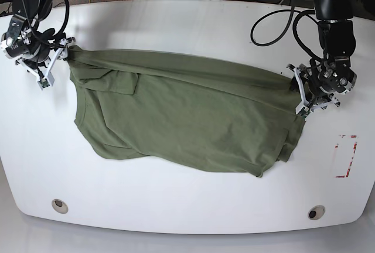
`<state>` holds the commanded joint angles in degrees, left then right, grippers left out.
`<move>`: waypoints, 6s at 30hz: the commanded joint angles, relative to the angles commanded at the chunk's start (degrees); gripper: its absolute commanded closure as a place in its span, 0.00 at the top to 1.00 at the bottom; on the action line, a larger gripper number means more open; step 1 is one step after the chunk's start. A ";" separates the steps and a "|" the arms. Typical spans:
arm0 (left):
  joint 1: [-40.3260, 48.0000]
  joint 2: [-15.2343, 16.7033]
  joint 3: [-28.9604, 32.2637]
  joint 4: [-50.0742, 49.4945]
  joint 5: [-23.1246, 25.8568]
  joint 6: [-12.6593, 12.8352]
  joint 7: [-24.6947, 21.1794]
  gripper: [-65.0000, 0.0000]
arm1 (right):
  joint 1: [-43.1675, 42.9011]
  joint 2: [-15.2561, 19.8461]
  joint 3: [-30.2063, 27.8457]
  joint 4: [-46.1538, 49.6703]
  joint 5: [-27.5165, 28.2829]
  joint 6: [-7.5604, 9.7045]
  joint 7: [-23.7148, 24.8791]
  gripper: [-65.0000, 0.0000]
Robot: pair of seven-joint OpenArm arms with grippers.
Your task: Fold the T-shirt properly
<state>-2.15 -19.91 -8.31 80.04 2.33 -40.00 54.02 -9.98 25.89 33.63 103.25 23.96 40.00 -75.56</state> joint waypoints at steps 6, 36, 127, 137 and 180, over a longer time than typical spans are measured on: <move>0.00 0.09 0.00 0.09 0.00 0.00 0.09 0.46 | -0.18 -3.16 1.76 3.78 6.24 0.00 -1.67 0.54; 1.49 -0.18 -0.26 0.35 0.00 0.00 0.35 0.45 | 1.41 -15.65 7.21 -11.87 7.30 0.00 5.89 0.53; 8.44 8.62 -17.58 33.41 -0.09 0.00 19.08 0.78 | -7.56 -16.00 -4.04 10.55 9.41 0.00 0.53 0.66; 7.91 5.71 -14.95 33.49 -0.09 0.00 15.47 0.78 | -6.77 -18.02 -10.46 10.73 -2.37 0.00 3.43 0.66; 12.04 5.63 -15.30 33.49 0.00 0.00 15.12 0.58 | -7.56 -17.76 -18.81 7.30 -11.78 0.00 8.00 0.30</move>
<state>9.89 -14.29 -23.60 113.54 2.33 -40.00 69.14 -17.54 8.13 14.81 110.55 12.18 40.00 -67.56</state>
